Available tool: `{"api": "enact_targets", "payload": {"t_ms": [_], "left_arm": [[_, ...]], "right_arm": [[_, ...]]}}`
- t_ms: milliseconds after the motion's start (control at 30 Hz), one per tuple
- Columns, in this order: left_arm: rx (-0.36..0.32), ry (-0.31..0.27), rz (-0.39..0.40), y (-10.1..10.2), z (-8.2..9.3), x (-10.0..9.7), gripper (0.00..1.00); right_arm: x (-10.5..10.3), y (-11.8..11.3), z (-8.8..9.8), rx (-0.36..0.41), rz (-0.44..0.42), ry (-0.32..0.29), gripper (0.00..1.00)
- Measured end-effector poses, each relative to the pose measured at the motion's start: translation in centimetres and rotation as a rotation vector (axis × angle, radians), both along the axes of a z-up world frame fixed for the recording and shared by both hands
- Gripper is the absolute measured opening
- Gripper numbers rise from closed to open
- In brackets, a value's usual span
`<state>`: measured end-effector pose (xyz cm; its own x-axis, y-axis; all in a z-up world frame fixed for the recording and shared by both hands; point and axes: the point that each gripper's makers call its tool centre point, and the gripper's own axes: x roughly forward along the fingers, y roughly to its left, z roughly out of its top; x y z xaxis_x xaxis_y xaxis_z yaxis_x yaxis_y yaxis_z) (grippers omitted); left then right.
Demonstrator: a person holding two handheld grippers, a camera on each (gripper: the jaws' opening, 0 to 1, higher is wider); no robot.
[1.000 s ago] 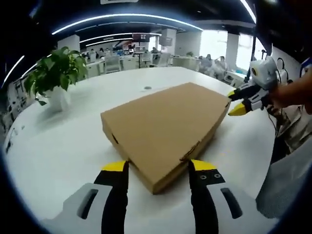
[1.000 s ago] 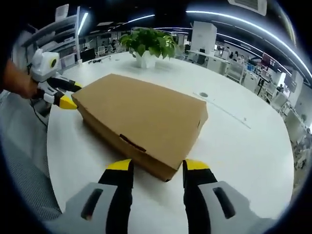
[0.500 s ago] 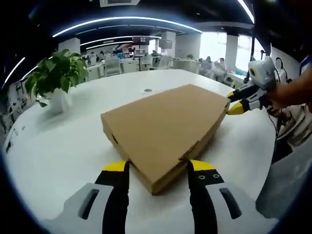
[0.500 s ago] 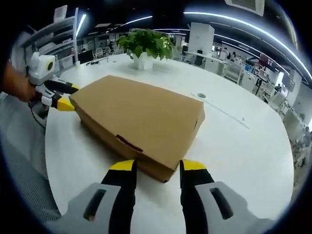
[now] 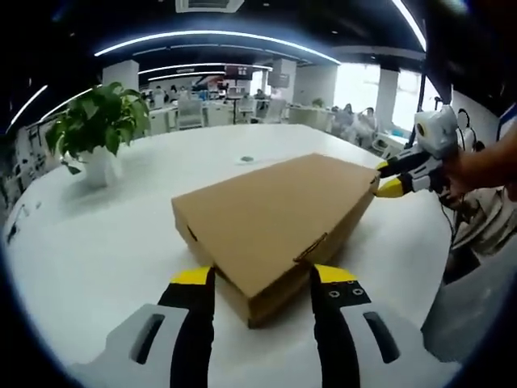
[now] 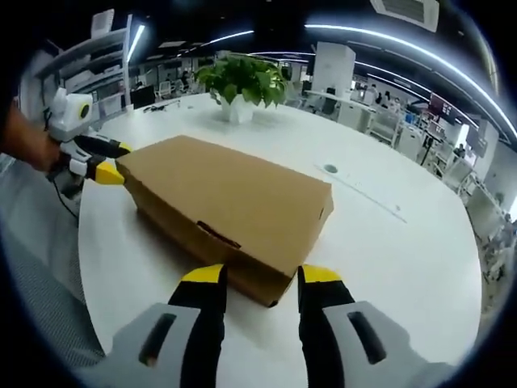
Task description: Operate the shoe box by opening the lid, removing the specified soft item, and placing it in the target area until the item is outside and the box remains undamaged.
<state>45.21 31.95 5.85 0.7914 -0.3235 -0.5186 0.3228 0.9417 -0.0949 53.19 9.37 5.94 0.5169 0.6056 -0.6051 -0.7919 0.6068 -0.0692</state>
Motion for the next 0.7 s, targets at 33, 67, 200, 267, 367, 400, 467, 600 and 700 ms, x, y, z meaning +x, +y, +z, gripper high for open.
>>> {"api": "enact_targets", "payload": {"t_ms": [33, 67, 200, 267, 367, 400, 467, 600, 700], "left_arm": [[0.000, -0.004, 0.000, 0.0, 0.3, 0.0, 0.48], [-0.001, -0.007, 0.001, 0.0, 0.4, 0.0, 0.48], [-0.009, -0.013, 0.003, 0.0, 1.0, 0.1, 0.48], [-0.012, -0.019, 0.002, 0.1, 1.5, 0.1, 0.48], [-0.015, -0.021, 0.001, 0.1, 1.9, 0.2, 0.48], [-0.016, -0.020, 0.001, 0.1, 2.0, 0.2, 0.48], [-0.014, -0.023, 0.000, 0.2, 2.2, 0.3, 0.48], [-0.028, -0.030, 0.007, 0.4, 2.7, 0.3, 0.48], [-0.028, -0.029, 0.008, 0.5, 3.0, 0.5, 0.48]], "right_arm": [[0.0, 0.0, 0.1, 0.001, 0.001, -0.002, 0.31], [0.0, 0.0, 0.4, 0.005, 0.000, -0.004, 0.31], [0.0, 0.1, 1.3, 0.020, -0.005, -0.014, 0.32], [0.1, 0.1, 1.9, 0.028, -0.008, -0.023, 0.32], [0.2, 0.2, 2.5, 0.030, -0.007, -0.030, 0.32], [0.3, 0.2, 2.5, 0.030, -0.008, -0.031, 0.32], [0.3, 0.2, 2.7, 0.034, -0.010, -0.033, 0.32], [0.4, 0.3, 3.3, 0.046, -0.013, -0.040, 0.32], [0.5, 0.5, 3.5, 0.052, -0.014, -0.040, 0.32]]}}
